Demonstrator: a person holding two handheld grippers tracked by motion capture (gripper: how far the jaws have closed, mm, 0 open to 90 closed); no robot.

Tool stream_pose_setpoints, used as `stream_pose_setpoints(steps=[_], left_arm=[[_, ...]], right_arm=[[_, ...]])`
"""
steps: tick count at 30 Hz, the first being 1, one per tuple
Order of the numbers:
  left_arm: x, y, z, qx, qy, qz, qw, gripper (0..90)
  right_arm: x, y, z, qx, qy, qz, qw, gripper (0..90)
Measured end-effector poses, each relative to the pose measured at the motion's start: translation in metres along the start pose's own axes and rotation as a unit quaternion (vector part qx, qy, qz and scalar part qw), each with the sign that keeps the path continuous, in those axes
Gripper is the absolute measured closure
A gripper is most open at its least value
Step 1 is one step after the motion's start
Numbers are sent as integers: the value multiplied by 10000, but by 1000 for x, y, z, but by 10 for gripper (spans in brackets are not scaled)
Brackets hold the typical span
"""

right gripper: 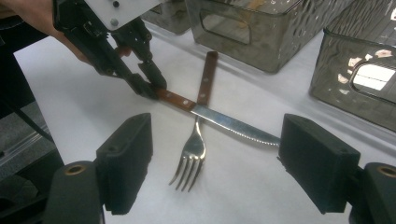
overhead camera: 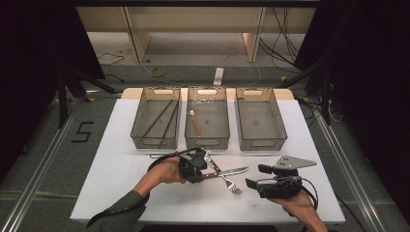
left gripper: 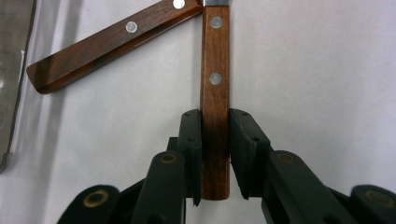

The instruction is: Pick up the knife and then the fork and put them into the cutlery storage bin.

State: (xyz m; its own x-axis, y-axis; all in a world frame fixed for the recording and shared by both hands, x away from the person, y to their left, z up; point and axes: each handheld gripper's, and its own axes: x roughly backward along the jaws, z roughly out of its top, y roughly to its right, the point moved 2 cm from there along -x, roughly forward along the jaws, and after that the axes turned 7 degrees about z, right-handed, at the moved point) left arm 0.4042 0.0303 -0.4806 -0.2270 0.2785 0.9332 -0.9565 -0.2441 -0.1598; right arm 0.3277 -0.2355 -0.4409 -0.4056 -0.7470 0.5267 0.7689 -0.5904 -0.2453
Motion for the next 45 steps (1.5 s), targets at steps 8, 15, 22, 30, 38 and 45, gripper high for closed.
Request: stream_pose_setpoints(steps=[8, 15, 22, 30, 38, 45], left_arm=[[1, 0, 0, 172, -85, -37, 9998, 750], [2, 1, 0, 370, -108, -69, 9992, 750], [11, 2, 1, 663, 48, -99, 9977, 750], [27, -1, 2, 1203, 540, -114, 9912, 750], [35, -1, 3, 1682, 928, 5, 9814, 750], [40, 5, 5, 1848, 1059, 72, 9770, 750]], right_arm=[[0, 0, 0, 2, -7, 6, 10000, 269], [0, -1, 0, -16, 6, 37, 10000, 272], [-3, -3, -1, 39, -46, 38, 10000, 275], [-6, -7, 0, -179, 98, -287, 9994, 285], [-21, -9, 8, -972, 323, -249, 9944, 311], [-35, -8, 15, -1447, 500, -69, 9882, 342]])
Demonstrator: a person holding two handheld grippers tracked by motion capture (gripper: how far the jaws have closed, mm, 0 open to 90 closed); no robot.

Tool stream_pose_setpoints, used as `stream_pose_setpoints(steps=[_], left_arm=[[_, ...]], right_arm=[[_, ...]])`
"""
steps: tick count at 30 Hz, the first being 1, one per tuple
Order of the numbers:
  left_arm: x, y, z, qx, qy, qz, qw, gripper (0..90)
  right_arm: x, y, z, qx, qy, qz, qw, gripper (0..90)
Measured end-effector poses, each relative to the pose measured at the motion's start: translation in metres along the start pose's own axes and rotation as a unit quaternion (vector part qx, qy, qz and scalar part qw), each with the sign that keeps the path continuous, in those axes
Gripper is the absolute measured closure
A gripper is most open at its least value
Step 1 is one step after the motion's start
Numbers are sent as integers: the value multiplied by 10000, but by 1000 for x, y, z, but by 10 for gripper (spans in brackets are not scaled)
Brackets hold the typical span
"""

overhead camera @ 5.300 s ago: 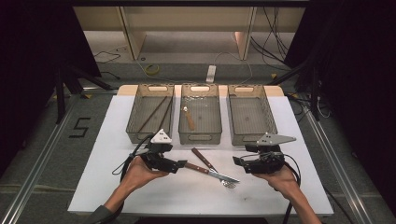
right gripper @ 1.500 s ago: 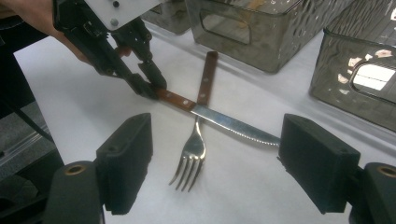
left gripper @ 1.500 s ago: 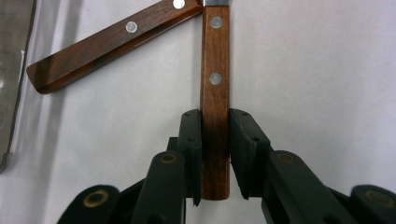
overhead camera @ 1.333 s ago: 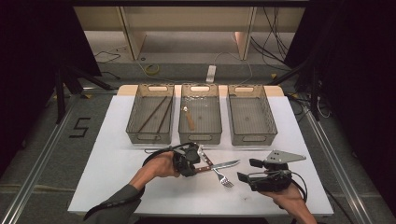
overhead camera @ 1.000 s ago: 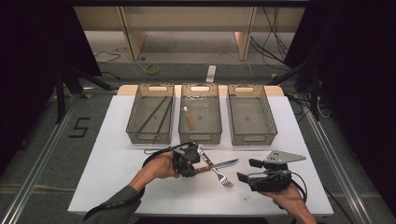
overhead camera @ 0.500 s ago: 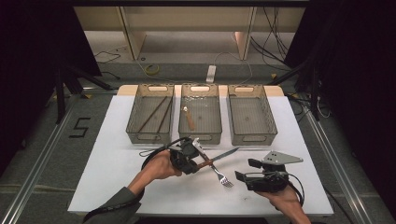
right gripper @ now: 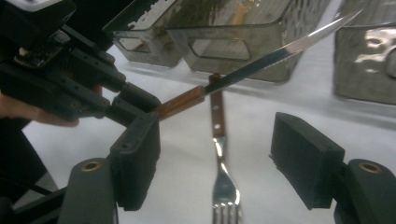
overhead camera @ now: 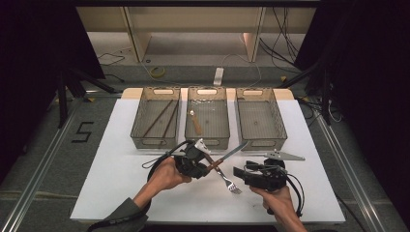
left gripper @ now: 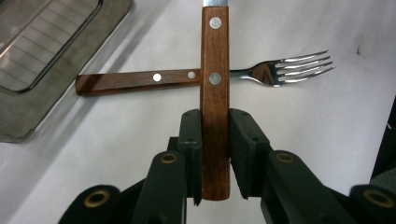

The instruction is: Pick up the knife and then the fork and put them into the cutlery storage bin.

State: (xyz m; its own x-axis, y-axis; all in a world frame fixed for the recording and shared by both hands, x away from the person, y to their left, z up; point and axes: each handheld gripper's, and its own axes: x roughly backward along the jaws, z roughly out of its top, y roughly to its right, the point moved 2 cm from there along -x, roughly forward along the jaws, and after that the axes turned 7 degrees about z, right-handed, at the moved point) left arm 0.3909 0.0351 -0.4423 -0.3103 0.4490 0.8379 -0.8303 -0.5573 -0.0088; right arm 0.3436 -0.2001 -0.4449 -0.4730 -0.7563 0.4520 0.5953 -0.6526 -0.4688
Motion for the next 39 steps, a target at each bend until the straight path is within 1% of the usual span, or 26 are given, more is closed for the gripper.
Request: stream_pose_setpoints(steps=[6, 9, 11, 12, 13, 14, 15, 16, 17, 19, 20, 21, 22, 23, 24, 26, 29, 30, 31, 32, 33, 34, 35, 37, 38, 39], left_arm=[[3, 7, 1, 53, 75, -7, 10000, 749], [4, 10, 1, 39, 85, -31, 10000, 750], [5, 11, 1, 21, 80, -54, 10000, 749], [6, 12, 1, 57, 112, -34, 9999, 749], [6, 13, 1, 43, 76, -74, 9999, 749], [6, 14, 1, 17, 63, -62, 10000, 750], [6, 14, 1, 17, 68, -63, 10000, 749], [7, 14, 1, -15, 22, -97, 9999, 749], [7, 14, 0, -36, 8, -98, 9999, 749], [8, 15, -1, -90, -51, -122, 9999, 750], [8, 15, -2, -136, -96, -130, 9998, 749], [8, 16, -3, -159, -135, -183, 9996, 750], [9, 16, -3, -204, -169, -194, 9995, 749], [9, 18, -4, -201, -146, -185, 9995, 749], [9, 18, -4, -212, -180, -240, 9993, 749], [9, 20, -4, -301, -278, -309, 9987, 749], [9, 23, -5, -349, -397, -441, 9976, 749], [10, 23, -5, -382, -443, -490, 9971, 750], [10, 23, -5, -400, -477, -525, 9967, 749], [9, 24, -5, -405, -508, -552, 9964, 749], [9, 24, -6, -432, -559, -589, 9958, 749], [9, 24, -6, -456, -596, -616, 9953, 749], [10, 24, -6, -498, -643, -642, 9946, 749], [10, 25, -6, -525, -665, -683, 9941, 749], [10, 25, -6, -529, -693, -707, 9937, 749], [10, 25, -6, -574, -732, -729, 9930, 749]], right_arm=[[-15, -5, 0, -150, -63, 157, 9997, 364], [-23, -7, -1, -157, -170, 201, 9995, 362], [-28, -7, -2, -316, -193, 304, 9989, 363], [-30, -8, -2, -387, -200, 368, 9984, 364], [-32, -8, -2, -469, -201, 424, 9978, 364], [-34, -8, -2, -458, -224, 429, 9978, 365], [-35, -10, -2, -336, -281, 351, 9984, 366], [-36, -12, -2, -137, -338, 234, 9991, 366], [-35, -15, -1, 9, -409, 201, 9990, 365], [-34, -20, -1, 231, -527, 268, 9980, 368], [-33, -23, 0, 433, -592, 218, 9971, 370], [-32, -27, 1, 711, -678, 132, 9951, 369], [-31, -32, 1, 1013, -756, 28, 9920, 369], [-30, -36, 0, 1202, -813, -1, 9894, 363], [-30, -40, 0, 1432, -926, 38, 9853, 357], [-30, -47, -2, 1873, -1105, -24, 9761, 346], [-32, -53, -3, 2477, -1204, 61, 9613, 340], [-32, -54, -3, 2673, -1250, 57, 9555, 334], [-33, -56, -3, 2888, -1288, -13, 9487, 329], [-34, -57, -4, 3086, -1371, -16, 9412, 329], [-35, -58, -5, 3246, -1424, -42, 9351, 331], [-36, -59, -5, 3424, -1481, -54, 9278, 333], [-37, -58, -6, 3615, -1559, -80, 9192, 338], [-40, -59, -8, 3890, -1666, -87, 9060, 351], [-41, -60, -9, 3990, -1740, -101, 9002, 361], [-42, -61, -10, 4137, -1817, -130, 8920, 370]])
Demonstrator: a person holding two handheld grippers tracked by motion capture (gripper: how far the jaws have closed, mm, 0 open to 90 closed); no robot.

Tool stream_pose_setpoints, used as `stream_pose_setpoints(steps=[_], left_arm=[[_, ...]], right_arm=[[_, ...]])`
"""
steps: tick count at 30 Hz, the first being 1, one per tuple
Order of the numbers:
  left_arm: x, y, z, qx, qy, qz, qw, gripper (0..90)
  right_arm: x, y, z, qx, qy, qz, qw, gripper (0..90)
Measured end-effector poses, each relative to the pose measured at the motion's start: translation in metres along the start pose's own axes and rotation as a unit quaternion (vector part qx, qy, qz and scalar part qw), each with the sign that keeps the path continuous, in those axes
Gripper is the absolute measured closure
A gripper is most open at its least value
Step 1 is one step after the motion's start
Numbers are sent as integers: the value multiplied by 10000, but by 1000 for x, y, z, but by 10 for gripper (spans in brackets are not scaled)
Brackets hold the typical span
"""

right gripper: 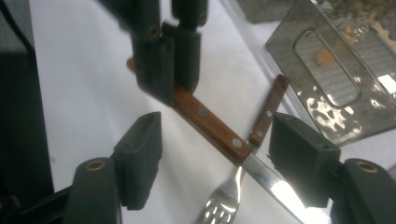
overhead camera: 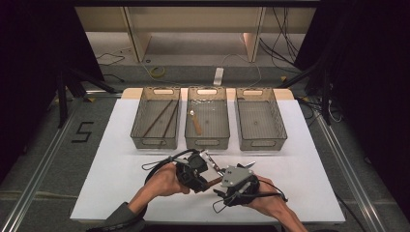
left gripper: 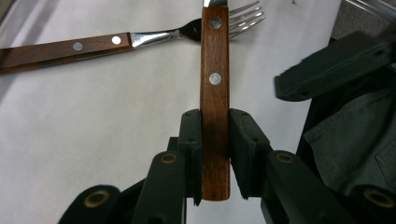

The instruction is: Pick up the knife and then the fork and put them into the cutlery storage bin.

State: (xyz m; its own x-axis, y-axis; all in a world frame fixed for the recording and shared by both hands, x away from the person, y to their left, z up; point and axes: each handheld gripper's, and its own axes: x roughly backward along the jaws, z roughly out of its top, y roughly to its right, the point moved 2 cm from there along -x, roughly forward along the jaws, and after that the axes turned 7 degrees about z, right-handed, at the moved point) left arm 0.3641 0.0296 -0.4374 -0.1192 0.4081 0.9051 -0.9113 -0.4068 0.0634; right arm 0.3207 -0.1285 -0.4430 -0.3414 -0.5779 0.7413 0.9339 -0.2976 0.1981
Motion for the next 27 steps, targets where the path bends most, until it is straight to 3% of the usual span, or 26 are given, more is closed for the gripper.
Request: stream_pose_setpoints(steps=[4, 8, 12, 21, 23, 25, 27], left_arm=[[0, 1, 0, -32, -66, -98, 9999, 749], [-1, 1, 1, -53, -134, -163, 9998, 749], [-1, 2, 2, -107, -202, -223, 9995, 749], [-4, 3, 3, -195, -378, -377, 9984, 749], [-5, 4, 2, -191, -404, -408, 9982, 749], [-4, 3, 3, -199, -413, -440, 9980, 748], [-4, 4, 2, -224, -419, -479, 9977, 748]], right_arm=[[-6, -5, 1, 544, -278, -91, 9981, 402], [-10, -8, 0, 1067, -538, -241, 9925, 445], [-13, -13, 0, 1356, -663, -286, 9881, 513], [-22, -19, 0, 2098, -1035, -429, 9713, 626], [-22, -21, 0, 2118, -1072, -442, 9704, 663], [-23, -22, 0, 2310, -1103, -403, 9658, 692], [-23, -24, 0, 2370, -1102, -384, 9645, 715]])
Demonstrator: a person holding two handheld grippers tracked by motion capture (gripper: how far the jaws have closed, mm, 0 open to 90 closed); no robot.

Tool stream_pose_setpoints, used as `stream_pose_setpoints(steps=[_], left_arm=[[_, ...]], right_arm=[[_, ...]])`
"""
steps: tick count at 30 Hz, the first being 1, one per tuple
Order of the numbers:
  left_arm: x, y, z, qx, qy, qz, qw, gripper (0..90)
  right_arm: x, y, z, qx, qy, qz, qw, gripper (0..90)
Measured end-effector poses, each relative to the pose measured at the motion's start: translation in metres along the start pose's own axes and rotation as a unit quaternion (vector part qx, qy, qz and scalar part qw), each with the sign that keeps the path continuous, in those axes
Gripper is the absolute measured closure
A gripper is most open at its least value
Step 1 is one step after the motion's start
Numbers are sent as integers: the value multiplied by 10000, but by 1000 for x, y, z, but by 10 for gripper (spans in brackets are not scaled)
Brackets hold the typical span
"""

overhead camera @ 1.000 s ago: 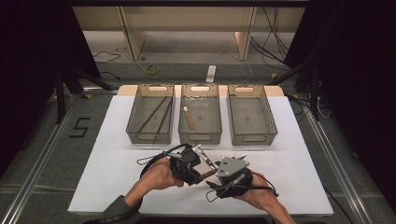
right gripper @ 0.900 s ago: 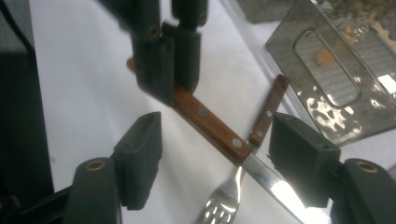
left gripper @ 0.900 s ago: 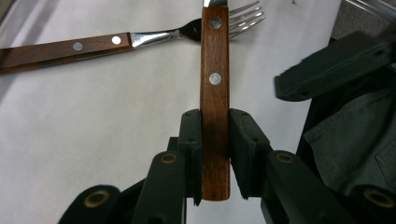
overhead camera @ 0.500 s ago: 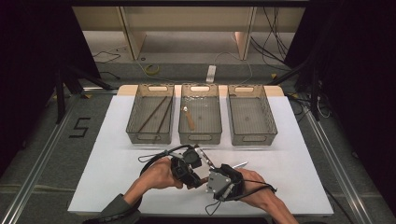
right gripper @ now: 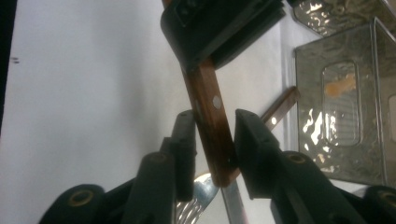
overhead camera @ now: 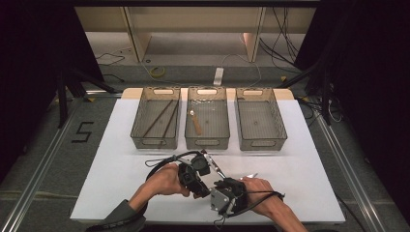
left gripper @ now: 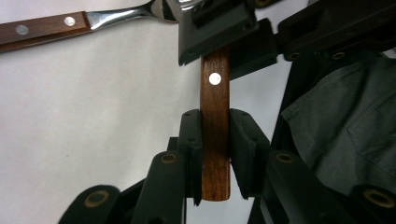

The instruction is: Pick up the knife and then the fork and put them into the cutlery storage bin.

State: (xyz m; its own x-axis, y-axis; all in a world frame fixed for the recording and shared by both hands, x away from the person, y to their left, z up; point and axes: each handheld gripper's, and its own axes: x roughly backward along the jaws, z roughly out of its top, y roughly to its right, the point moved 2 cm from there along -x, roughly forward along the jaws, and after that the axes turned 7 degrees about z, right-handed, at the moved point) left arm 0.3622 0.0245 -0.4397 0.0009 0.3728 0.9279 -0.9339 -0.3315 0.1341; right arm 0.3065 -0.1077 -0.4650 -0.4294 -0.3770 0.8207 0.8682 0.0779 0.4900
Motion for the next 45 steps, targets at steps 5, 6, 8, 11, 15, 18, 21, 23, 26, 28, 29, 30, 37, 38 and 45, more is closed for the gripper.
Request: stream_pose_setpoints(steps=[5, 6, 8, 11, 15, 18, 21, 23, 26, 28, 29, 30, 37, 38, 45], left_arm=[[4, -2, 0, -9, 58, -130, 9999, 746], [4, -3, -1, -16, 69, -127, 9999, 745], [5, -3, -1, 31, 173, -121, 9998, 740], [7, -4, -1, 74, 241, -136, 9996, 722], [14, -8, -3, 157, 420, 77, 9990, 574], [19, -8, -5, 232, 531, 257, 9980, 475], [25, -8, -7, 266, 600, 445, 9969, 363], [29, -9, -9, 333, 744, 519, 9953, 312], [35, -12, -15, 496, 996, 725, 9911, 257], [38, -14, -20, 598, 1238, 851, 9868, 239], [39, -15, -23, 647, 1395, 891, 9841, 221], [40, -16, -27, 729, 1515, 919, 9815, 217], [40, -21, -53, 1186, 2039, 1193, 9644, 192], [41, -22, -56, 1238, 2152, 1211, 9611, 192], [51, -24, -70, 1428, 2676, 1478, 9414, 192]], right_arm=[[0, -4, 0, 385, -60, 68, 9992, 776], [0, -5, 0, 430, -63, 37, 9990, 779], [1, -3, 0, 457, -42, 3, 9989, 782], [3, -2, -2, 396, 8, 77, 9992, 785], [5, 1, -4, 274, 70, 80, 9996, 785], [8, 3, -7, 186, 96, 23, 9998, 785], [11, 6, -13, 87, 75, 56, 9999, 785], [14, 10, -18, 109, 97, 68, 9999, 785], [19, 16, -27, -17, 84, -28, 10000, 785], [21, 18, -33, -441, 165, -33, 9989, 785], [22, 21, -37, -552, 182, -47, 9983, 785], [23, 25, -41, -665, 185, -68, 9976, 785], [32, 55, -62, -1768, 454, -271, 9828, 785], [34, 60, -64, -1882, 495, -277, 9805, 785], [42, 95, -75, -2939, 749, -283, 9525, 784]])
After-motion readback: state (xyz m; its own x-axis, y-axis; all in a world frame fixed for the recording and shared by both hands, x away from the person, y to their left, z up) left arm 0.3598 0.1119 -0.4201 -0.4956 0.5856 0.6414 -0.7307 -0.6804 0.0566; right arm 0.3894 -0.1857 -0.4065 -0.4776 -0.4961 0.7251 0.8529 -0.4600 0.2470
